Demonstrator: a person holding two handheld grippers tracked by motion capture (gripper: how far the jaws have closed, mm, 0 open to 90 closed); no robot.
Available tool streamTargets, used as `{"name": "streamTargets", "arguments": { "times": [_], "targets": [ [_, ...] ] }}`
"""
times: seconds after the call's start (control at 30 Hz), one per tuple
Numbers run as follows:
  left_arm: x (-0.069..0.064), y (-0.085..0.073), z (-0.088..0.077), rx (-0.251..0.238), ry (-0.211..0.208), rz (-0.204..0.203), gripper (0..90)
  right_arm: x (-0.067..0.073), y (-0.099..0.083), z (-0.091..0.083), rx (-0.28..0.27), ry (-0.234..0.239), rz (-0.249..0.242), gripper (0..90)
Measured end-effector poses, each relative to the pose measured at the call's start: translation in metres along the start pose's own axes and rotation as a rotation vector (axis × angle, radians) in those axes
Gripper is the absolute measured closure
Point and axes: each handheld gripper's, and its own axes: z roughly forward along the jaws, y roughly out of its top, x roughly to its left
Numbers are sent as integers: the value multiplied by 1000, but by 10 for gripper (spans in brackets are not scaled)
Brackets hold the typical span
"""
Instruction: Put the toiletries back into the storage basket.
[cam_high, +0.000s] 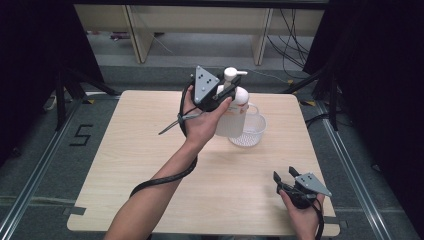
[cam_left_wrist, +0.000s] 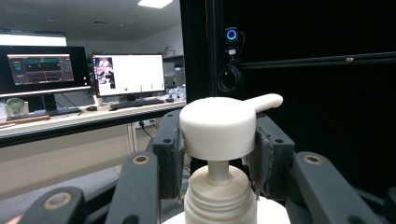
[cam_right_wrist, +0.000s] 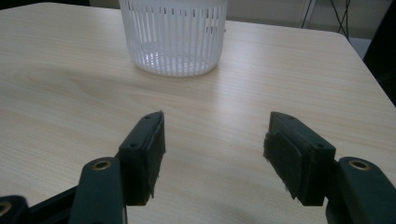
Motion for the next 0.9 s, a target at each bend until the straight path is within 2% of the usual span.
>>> {"name": "streamTargets", "arguments": {
  "times": [0.23,0.27,0.33,0.4,0.47,0.53,0.8,0.9],
  "targets": [
    [0,0,6,2,-1,-2,590,1,0,0,-4,0,8,382],
    [0,1,6,2,-1,-1,590,0,0,1,-7,-7,-2,382],
    [0,1,8,-1,0,2,590,0,0,-1,15,-2,-5,381],
    [-1,2,10,-1,-1,-2,590,1,0,0,13,20,19,381],
    [-1,2,12,-1,-1,-2,590,0,0,-1,18,-2,4,381],
    [-2,2,13,-3,0,-5,590,0,0,0,-7,-9,-3,381],
    [-2,2,19,-2,3,-4,590,1,0,-1,9,-4,23,381],
    [-1,3,21,-2,4,0,590,1,0,0,5,-8,14,381]
  ]
}}
